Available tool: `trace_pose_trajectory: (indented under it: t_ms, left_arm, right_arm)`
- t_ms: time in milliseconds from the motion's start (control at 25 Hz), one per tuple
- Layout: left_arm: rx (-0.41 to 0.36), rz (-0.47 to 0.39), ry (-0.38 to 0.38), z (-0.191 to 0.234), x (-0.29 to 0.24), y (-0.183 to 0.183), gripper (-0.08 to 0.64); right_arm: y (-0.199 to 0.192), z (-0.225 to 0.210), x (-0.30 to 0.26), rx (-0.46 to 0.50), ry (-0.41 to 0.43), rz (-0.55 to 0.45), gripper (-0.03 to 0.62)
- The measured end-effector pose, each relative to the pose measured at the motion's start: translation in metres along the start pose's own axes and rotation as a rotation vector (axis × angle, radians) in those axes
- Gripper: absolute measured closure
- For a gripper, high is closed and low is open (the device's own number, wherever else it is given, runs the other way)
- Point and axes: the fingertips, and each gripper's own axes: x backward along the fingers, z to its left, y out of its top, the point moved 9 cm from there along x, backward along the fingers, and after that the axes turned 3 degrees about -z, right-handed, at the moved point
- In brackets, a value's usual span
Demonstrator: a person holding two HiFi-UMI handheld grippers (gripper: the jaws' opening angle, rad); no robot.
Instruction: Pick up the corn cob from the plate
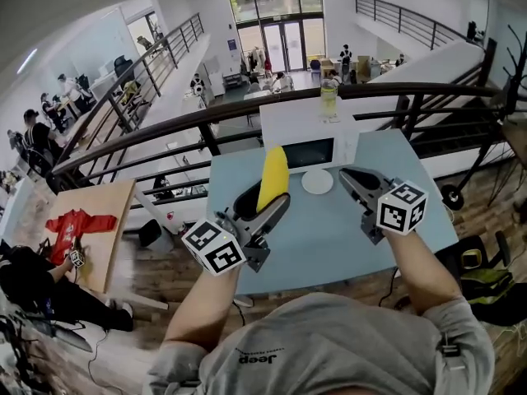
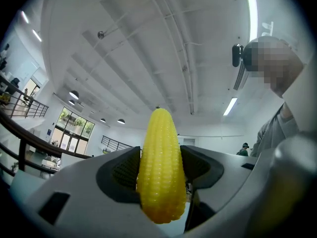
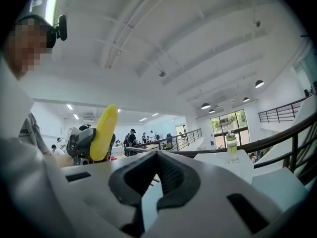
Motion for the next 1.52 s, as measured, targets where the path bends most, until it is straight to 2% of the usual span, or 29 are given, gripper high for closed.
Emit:
trace_pose_trajectory:
  t_ms: [240,640,880,1520]
  left_arm:
    - [0.034,0.032,0.015,-0.007,0.018,-0.034,0.293]
    - [0.139,0.052,0.140,-0.047,-0.011,-0.121,0.293]
    - [0.168,0.150,0.162,-0.056,-0.031,-0.155,0.293]
    - [0.210,0.364,0.239,-0.041,0.004,-0.220,0.293]
  right_arm:
    - [-0.028,0.005,0.019,-0.010,0.010,0.052,0.577]
    - [-0.084,-0.039,0.086,-0.038,0.104,0.214,0.577]
    - [-0.105,-0.067,0.103,-0.084,0.094,0.216,0.577]
    - [-0.158,-0.054,0.096,-0.141,0.098,0.302,0.577]
